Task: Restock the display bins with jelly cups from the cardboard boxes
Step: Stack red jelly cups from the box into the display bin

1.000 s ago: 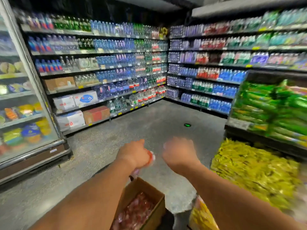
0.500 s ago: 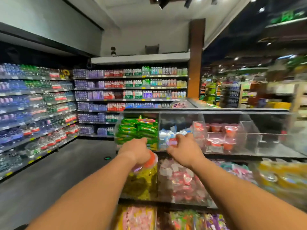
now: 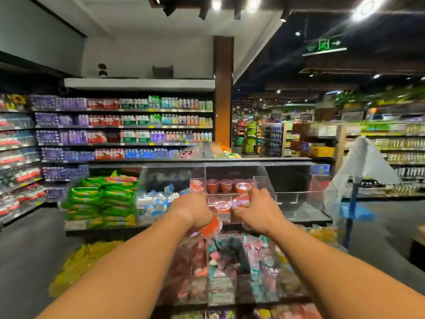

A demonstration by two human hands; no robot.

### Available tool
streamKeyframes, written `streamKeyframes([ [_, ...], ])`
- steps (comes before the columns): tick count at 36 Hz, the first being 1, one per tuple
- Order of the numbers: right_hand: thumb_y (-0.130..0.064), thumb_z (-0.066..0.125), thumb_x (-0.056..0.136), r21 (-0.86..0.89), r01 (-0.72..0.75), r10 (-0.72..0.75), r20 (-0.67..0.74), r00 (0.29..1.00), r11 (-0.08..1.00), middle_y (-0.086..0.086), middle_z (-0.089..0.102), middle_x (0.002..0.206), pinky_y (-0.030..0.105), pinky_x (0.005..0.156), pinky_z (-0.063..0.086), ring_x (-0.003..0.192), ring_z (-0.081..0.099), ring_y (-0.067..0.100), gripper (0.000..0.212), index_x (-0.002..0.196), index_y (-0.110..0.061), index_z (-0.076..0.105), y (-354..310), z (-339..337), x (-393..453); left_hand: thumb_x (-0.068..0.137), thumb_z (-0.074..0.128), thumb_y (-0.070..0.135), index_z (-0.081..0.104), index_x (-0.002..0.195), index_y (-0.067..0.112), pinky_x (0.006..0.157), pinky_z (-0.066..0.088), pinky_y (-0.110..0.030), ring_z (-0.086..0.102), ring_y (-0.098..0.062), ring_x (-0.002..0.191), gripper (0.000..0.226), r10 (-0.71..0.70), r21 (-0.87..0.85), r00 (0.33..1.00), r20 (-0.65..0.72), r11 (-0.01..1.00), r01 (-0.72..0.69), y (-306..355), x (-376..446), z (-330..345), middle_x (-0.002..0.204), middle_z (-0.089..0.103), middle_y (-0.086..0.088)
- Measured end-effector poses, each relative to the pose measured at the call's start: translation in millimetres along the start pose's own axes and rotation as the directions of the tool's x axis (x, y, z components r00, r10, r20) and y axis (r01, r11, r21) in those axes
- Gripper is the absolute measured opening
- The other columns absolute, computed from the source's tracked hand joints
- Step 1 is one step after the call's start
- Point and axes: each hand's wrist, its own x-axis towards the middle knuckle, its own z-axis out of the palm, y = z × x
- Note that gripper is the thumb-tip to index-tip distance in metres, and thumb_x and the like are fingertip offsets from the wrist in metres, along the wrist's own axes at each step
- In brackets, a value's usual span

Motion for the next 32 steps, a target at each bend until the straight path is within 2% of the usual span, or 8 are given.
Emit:
streamKeyframes([
  [4,-0.046,0.071,0.083,0.001,0.030,-0.030,0.017,0.999,1.000,0.011,0.040,0.139,0.033,0.099,0.042,0.120,0.053,0.031,0.060,0.130,-0.011,0.055,13.9,4.9,41.2,0.089,0.052,0.032,0.055,0.123,0.022,0.083,0.046,-0.037,0.059,-0.034,0.115,0.035,0.008,0.025,1.000,0.002,1.000,-0.008,4.0,40.0,7.9,0.131,0.061,-0.011],
  [8,-0.044,0.065,0.085,-0.053,0.023,-0.023,0.001,1.000,0.998,0.011,0.040,0.135,0.037,0.094,0.046,0.114,0.055,0.031,0.059,0.131,-0.009,0.052,22.6,15.8,98.5,0.087,0.052,0.030,0.055,0.114,0.027,0.084,0.048,-0.037,0.061,-0.032,0.110,0.027,0.031,0.028,0.999,-0.033,0.999,-0.030,2.6,87.4,5.7,0.126,0.063,-0.008],
  [10,-0.044,0.064,0.085,-0.052,0.023,-0.024,-0.019,1.000,0.998,0.011,0.039,0.137,0.038,0.094,0.047,0.115,0.055,0.032,0.063,0.135,-0.008,0.050,26.0,21.0,127.8,0.085,0.052,0.030,0.053,0.105,0.027,0.079,0.049,-0.036,0.060,-0.029,0.102,0.020,0.034,0.014,0.998,-0.049,0.999,-0.033,-1.4,114.3,1.9,0.117,0.065,-0.005],
  [13,-0.045,0.065,0.087,-0.019,-0.002,0.002,-0.029,1.000,1.000,0.009,0.035,0.141,0.039,0.095,0.046,0.119,0.052,0.032,0.068,0.142,-0.010,0.044,30.2,29.7,170.1,0.085,0.053,0.034,0.052,0.104,0.027,0.082,0.052,-0.038,0.059,-0.025,0.097,0.020,0.039,0.013,0.996,-0.075,0.999,-0.038,-8.9,152.9,-5.8,0.111,0.064,-0.001],
  [16,-0.043,0.064,0.088,-0.020,-0.010,0.010,0.015,1.000,1.000,0.010,0.034,0.141,0.040,0.099,0.046,0.121,0.052,0.032,0.067,0.142,-0.008,0.043,35.0,40.2,213.3,0.088,0.054,0.035,0.046,0.101,0.031,0.076,0.047,-0.035,0.057,-0.025,0.096,0.016,0.036,0.025,0.995,-0.094,0.999,-0.034,-15.7,186.5,-15.1,0.107,0.059,0.000],
  [20,-0.041,0.065,0.088,-0.059,-0.003,0.008,0.077,0.997,0.998,0.012,0.030,0.146,0.045,0.105,0.045,0.124,0.051,0.034,0.069,0.143,-0.008,0.041,42.8,55.9,267.7,0.090,0.053,0.036,0.050,0.101,0.029,0.079,0.049,-0.037,0.058,-0.025,0.095,0.013,0.012,0.008,0.991,-0.137,1.000,-0.011,-26.4,222.9,-18.9,0.106,0.063,-0.001],
  [27,-0.045,0.068,0.085,-0.126,0.019,0.005,0.183,0.983,0.992,0.013,0.036,0.141,0.042,0.098,0.048,0.119,0.054,0.034,0.069,0.139,-0.007,0.046,59.8,87.3,333.4,0.088,0.052,0.037,0.049,0.095,0.030,0.073,0.046,-0.036,0.057,-0.025,0.088,0.010,-0.041,0.012,0.984,-0.172,0.999,0.044,-38.7,264.9,-4.7,0.098,0.062,0.000],
  [32,-0.054,0.063,0.081,-0.286,0.084,-0.015,0.234,0.972,0.955,0.013,0.048,0.132,0.043,0.097,0.044,0.121,0.045,0.035,0.068,0.133,-0.012,0.053,69.5,117.4,347.0,0.089,0.052,0.036,0.050,0.093,0.029,0.075,0.051,-0.037,0.058,-0.023,0.086,0.008,-0.068,-0.013,0.983,-0.171,0.998,0.067,-43.6,284.8,1.7,0.093,0.060,0.002],
])
